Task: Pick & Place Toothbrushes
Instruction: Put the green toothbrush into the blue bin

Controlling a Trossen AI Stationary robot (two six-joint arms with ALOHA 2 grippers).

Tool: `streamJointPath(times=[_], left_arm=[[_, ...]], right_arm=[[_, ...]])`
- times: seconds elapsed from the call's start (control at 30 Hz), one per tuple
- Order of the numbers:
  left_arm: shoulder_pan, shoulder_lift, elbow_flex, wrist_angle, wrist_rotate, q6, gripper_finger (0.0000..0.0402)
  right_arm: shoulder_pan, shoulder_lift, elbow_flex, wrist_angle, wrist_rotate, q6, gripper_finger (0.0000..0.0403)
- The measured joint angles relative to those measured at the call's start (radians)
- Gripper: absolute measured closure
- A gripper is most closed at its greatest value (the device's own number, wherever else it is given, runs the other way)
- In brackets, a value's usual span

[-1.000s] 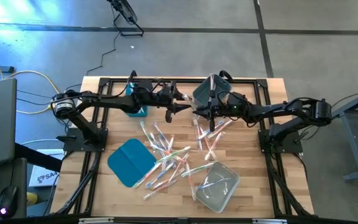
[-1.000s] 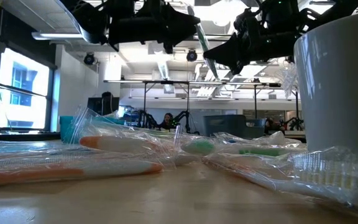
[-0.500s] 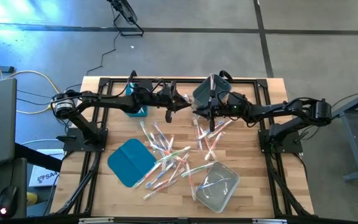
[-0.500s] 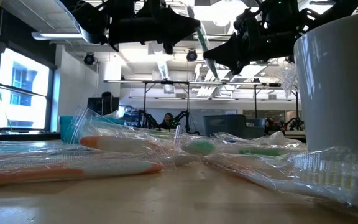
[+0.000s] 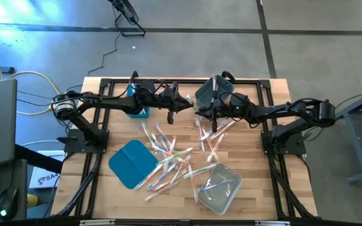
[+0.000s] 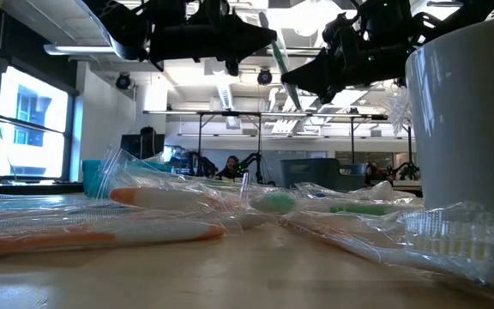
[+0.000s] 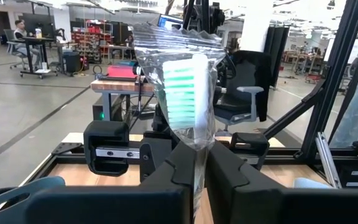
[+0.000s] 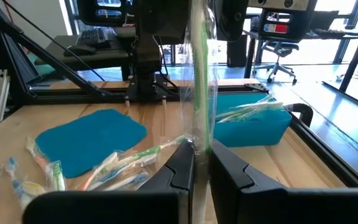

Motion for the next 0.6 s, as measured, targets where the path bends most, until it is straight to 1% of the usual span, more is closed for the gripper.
streamJointPath(times=[0.13, 0.23, 0.4, 0.6], left_arm=[[0.0, 0.0, 0.0, 0.0, 0.0, 0.0, 0.0384], [0.0, 0.0, 0.0, 0.0, 0.0, 0.0, 0.0384], [0.0, 0.0, 0.0, -0.003, -0.001, 0.0, 0.0383], [0.002, 0.0, 0.0, -0.029, 0.007, 0.0, 0.0383]], right_arm=[[0.0, 0.0, 0.0, 0.0, -0.001, 0.0, 0.038], [0.0, 0.0, 0.0, 0.0, -0.001, -0.001, 0.0367], [0.0, 0.0, 0.0, 0.0, 0.024, 0.003, 0.0321], [0.017, 0.0, 0.0, -0.008, 0.025, 0.005, 0.025]])
